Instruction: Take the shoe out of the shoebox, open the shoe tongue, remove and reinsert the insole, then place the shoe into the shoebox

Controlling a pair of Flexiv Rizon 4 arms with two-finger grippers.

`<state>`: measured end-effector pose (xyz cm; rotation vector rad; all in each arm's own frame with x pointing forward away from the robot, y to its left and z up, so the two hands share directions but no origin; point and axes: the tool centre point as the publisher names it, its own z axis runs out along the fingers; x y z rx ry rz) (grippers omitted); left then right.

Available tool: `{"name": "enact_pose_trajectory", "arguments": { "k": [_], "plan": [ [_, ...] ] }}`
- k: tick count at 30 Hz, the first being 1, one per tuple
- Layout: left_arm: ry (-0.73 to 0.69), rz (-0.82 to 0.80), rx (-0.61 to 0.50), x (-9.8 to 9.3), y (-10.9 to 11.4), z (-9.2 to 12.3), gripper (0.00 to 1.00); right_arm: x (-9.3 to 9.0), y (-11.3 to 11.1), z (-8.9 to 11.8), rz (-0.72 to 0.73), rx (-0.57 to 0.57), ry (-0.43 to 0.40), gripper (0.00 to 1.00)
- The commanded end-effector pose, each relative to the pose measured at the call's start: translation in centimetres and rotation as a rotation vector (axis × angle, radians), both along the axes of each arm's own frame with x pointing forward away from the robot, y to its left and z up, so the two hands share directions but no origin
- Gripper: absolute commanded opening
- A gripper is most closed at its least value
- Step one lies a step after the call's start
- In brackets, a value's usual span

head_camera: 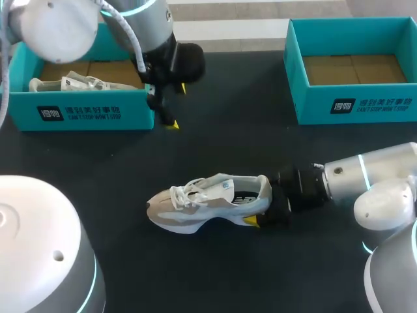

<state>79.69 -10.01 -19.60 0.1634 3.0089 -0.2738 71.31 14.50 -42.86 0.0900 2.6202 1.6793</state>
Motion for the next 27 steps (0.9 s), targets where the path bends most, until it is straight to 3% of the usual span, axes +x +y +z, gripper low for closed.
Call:
{"name": "enact_pose_trajectory", "arguments": {
  "k": [1,7,11,27],
  "plan": [
    [0.001,0.667,-0.054,-2.7,-0.7,-0.7,1.00,0.3,0.1,-0.4,-0.001,-0.007,0.001,0.00],
    [0.120,1.028,-0.062,-5.9,-1.7,-1.3,1.00,0.3,0.1,-0.4,-0.001,-0.007,0.001,0.00],
    [0.138,1.230,-0.004,-8.1,-2.3,-2.5,1.00,0.3,0.1,-0.4,-0.001,-0.007,0.001,0.00],
    [0.139,1.216,0.014,-8.6,-2.6,-2.9,1.00,0.3,0.1,-0.4,-0.001,-0.007,0.001,0.00]
  ]
}}
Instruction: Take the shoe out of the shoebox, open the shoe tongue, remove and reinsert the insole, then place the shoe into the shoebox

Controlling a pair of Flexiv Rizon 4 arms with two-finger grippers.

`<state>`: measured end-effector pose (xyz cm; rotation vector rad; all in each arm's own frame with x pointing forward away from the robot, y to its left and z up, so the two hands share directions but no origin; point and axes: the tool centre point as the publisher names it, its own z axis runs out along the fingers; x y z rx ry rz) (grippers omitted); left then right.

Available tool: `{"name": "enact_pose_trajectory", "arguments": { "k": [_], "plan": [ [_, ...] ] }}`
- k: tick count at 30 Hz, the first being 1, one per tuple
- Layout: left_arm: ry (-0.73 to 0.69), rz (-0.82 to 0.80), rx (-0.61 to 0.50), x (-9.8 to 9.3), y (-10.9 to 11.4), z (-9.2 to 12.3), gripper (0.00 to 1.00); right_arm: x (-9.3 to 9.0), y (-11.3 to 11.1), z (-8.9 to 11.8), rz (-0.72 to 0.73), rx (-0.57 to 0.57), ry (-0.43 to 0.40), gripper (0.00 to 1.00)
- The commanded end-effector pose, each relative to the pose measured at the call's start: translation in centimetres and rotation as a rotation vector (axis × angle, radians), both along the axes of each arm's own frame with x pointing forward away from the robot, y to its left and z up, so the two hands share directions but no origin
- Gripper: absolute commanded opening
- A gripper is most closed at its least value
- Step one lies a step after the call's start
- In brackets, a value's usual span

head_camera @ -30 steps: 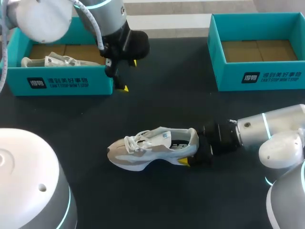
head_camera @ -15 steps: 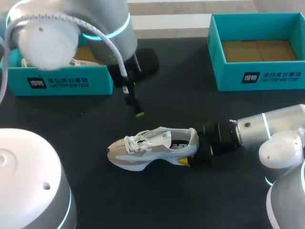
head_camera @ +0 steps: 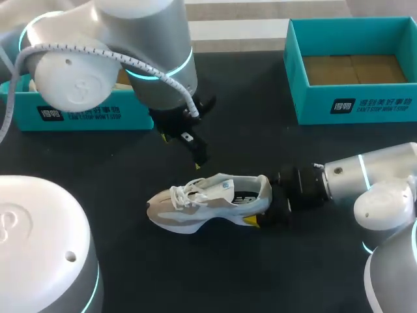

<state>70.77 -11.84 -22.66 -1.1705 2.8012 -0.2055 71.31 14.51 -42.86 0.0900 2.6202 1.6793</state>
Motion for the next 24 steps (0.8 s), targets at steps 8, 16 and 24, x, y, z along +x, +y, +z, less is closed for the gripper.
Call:
{"name": "enact_pose_trajectory", "arguments": {
  "k": [8,16,24],
  "plan": [
    [0.163,0.473,-0.037,0.0,-1.5,-1.5,1.00,0.3,0.1,-0.4,-0.001,-0.007,0.001,0.00],
    [0.156,0.565,-0.045,-1.2,-2.9,-5.1,1.00,0.3,0.1,-0.4,-0.001,-0.007,0.001,0.00],
    [0.141,0.570,-0.011,-1.5,-3.9,-7.3,1.00,0.3,0.1,-0.4,-0.001,-0.007,0.001,0.00]
  ]
}}
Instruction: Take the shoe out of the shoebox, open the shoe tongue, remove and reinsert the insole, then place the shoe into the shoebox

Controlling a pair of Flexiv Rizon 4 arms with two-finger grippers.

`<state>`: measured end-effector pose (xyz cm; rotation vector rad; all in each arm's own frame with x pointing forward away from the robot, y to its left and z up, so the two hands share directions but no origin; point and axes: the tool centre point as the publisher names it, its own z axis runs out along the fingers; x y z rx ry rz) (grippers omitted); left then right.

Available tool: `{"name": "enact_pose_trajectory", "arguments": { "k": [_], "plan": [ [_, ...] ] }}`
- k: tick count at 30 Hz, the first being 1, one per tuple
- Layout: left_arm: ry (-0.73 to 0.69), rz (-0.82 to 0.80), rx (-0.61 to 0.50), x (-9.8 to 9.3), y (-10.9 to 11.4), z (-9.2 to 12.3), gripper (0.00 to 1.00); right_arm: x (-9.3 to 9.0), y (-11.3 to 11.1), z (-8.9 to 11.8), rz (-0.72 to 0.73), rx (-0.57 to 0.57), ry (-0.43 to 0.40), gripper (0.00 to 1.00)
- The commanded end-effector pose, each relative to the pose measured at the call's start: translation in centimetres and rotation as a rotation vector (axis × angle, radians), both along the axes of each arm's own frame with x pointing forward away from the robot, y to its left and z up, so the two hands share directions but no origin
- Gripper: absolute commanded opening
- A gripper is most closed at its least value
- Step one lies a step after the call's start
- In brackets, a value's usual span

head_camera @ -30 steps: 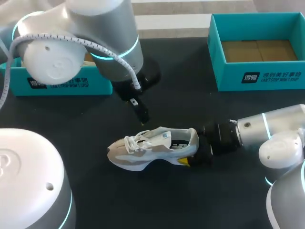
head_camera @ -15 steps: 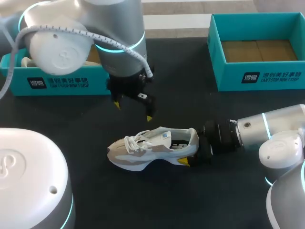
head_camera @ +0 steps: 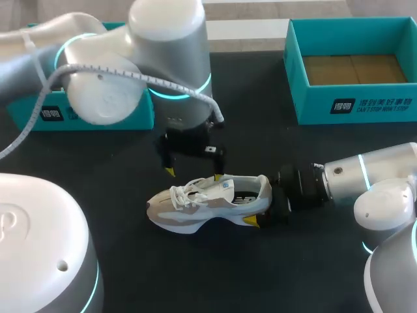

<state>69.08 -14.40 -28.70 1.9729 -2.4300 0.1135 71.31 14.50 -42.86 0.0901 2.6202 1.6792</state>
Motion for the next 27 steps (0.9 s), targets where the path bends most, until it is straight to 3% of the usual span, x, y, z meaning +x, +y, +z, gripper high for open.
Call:
{"name": "enact_pose_trajectory", "arguments": {
  "k": [1,27],
  "plan": [
    [-0.003,0.007,0.024,0.2,-1.5,-1.4,1.00,0.3,0.1,-0.4,-0.001,-0.007,0.001,0.00],
    [-0.007,0.147,0.132,0.9,-8.1,-4.0,1.00,0.3,0.1,-0.4,-0.001,-0.007,0.001,0.00]
  ]
}}
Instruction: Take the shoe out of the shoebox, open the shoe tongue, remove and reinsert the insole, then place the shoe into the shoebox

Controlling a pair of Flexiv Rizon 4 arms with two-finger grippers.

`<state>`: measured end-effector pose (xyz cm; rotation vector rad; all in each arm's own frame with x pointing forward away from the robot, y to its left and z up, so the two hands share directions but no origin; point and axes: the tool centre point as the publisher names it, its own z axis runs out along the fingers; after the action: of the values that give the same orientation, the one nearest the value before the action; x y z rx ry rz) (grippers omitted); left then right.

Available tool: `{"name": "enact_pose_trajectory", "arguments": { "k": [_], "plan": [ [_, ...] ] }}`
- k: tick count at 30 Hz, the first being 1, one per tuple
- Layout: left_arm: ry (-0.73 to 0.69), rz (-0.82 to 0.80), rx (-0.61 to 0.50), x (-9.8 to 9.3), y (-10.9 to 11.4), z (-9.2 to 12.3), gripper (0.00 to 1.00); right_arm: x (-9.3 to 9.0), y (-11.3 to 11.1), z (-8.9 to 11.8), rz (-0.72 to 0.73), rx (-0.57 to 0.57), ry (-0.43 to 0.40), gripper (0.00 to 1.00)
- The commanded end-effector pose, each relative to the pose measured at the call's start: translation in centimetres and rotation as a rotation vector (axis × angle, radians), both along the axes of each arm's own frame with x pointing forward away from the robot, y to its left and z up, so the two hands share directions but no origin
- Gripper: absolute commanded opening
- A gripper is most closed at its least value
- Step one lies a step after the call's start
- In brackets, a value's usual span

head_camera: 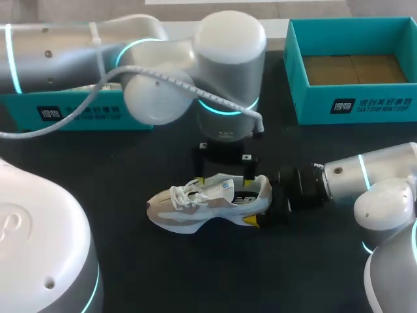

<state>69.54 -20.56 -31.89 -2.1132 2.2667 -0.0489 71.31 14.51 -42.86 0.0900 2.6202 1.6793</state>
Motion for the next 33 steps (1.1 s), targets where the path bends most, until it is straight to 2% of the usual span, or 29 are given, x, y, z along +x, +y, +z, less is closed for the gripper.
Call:
{"name": "enact_pose_trajectory", "arguments": {
  "k": [1,13,22,29,33],
  "plan": [
    [0.009,0.018,0.075,0.4,-2.0,-0.9,1.00,0.3,0.1,-0.4,-0.001,-0.007,0.001,0.00],
    [-0.001,0.071,0.193,0.0,-1.0,-2.7,1.00,0.3,0.1,-0.4,-0.001,-0.007,0.001,0.00],
    [0.004,0.103,0.271,-0.3,1.0,-4.0,1.00,0.3,0.1,-0.4,-0.001,-0.007,0.001,0.00],
    [0.016,0.125,0.300,-0.4,2.5,-4.5,1.00,0.3,0.1,-0.4,-0.001,-0.007,0.001,0.00],
    [0.013,0.127,0.300,-0.8,2.9,-3.7,1.00,0.3,0.1,-0.4,-0.001,-0.007,0.001,0.00]
  ]
}}
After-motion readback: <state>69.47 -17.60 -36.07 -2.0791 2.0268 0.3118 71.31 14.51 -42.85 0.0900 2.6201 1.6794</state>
